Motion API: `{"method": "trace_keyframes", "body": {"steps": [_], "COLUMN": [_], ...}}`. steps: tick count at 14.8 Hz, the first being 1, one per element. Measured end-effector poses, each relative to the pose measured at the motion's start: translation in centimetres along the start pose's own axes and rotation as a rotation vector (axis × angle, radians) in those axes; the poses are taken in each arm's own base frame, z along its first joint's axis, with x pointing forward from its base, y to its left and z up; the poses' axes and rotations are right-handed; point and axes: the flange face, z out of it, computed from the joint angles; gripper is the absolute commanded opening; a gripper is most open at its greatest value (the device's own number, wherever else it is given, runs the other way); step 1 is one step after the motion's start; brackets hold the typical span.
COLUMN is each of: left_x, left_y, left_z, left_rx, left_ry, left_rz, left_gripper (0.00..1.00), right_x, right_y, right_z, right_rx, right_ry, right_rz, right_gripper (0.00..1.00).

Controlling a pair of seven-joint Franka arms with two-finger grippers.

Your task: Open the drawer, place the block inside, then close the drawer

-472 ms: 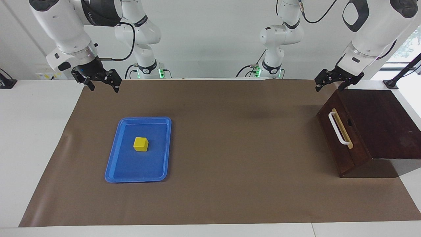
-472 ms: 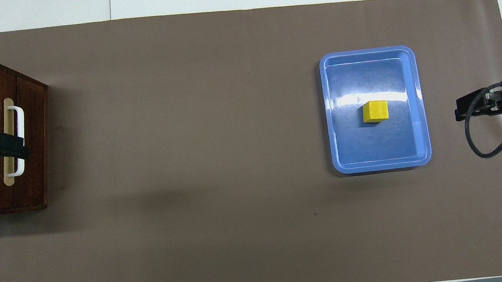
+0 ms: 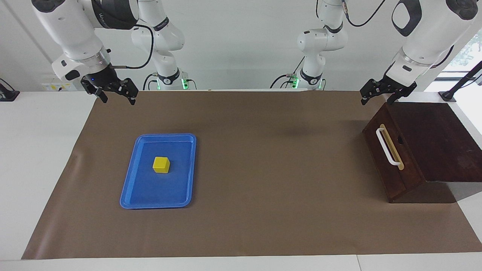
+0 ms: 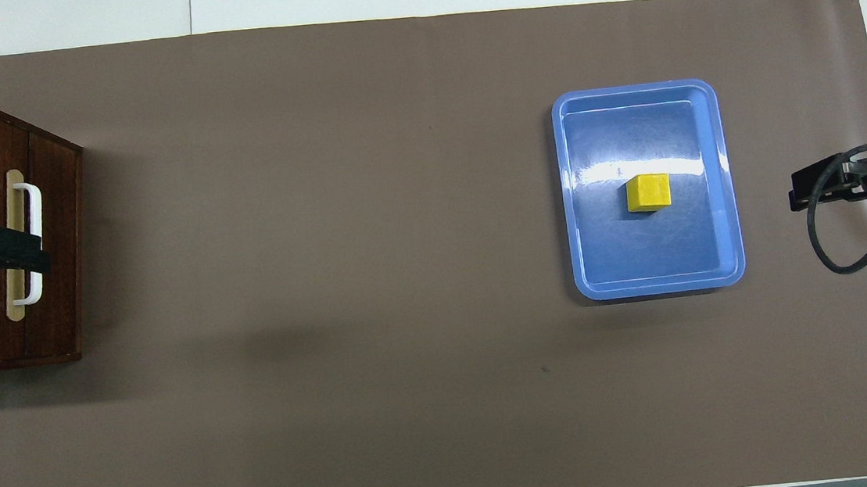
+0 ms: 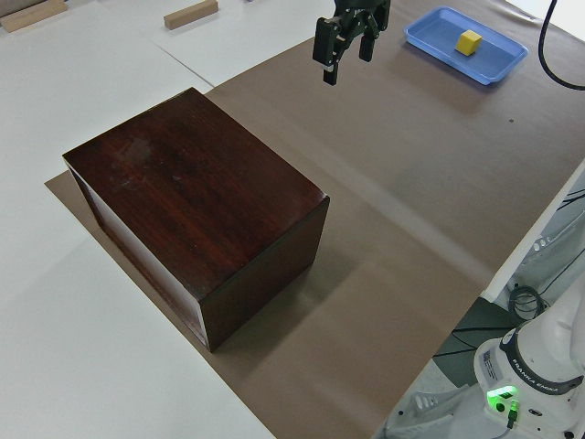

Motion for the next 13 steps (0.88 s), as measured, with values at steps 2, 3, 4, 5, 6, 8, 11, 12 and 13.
{"method": "trace_keyframes", "body": {"steps": [2, 3, 4, 5, 6, 8, 11, 12, 13], "left_x": [0.3, 0.5, 0.6, 0.7, 0.8, 1.1, 1.5, 1.8, 2.1], "left_y": [0.3, 1.2, 2.4, 3.5, 4.4, 5.6, 5.9, 6.0, 6.4], "left_z": [-0.2, -0.4, -0.4, -0.3, -0.2, 0.1, 0.6, 1.2, 2.4], "left_rx": [-0.002, -0.006, -0.01, -0.014, -0.018, -0.038, -0.047, -0.031, 0.035], "left_ry": [0.025, 0.042, 0.051, 0.054, 0.055, 0.052, 0.058, 0.075, 0.101], "left_rz": [-0.143, -0.243, -0.349, -0.454, -0.57, -0.768, -0.858, -0.852, -0.816], "left_gripper": [1.0, 1.0, 1.0, 1.0, 1.0, 1.0, 1.0, 1.0, 1.0], "right_x": [0.4, 0.6, 1.0, 1.6, 2.5, 4.8, 8.2, 9.0, 9.6], "right_y": [0.1, 0.1, 0.0, -0.1, -0.3, -0.5, -1.3, -1.2, -0.4], "right_z": [-0.2, -0.2, 0.1, 0.7, 1.6, 4.1, 7.7, 8.8, 10.0], "right_rx": [0.018, 0.028, 0.035, 0.041, 0.05, 0.092, 0.208, 0.258, 0.299], "right_ry": [0.029, 0.044, 0.051, 0.052, 0.046, 0.003, -0.084, -0.137, -0.196], "right_rz": [0.038, 0.135, 0.245, 0.343, 0.442, 0.662, 1.032, 1.136, 1.22], "right_gripper": [1.0, 1.0, 1.0, 1.0, 1.0, 1.0, 1.0, 1.0, 1.0]}}
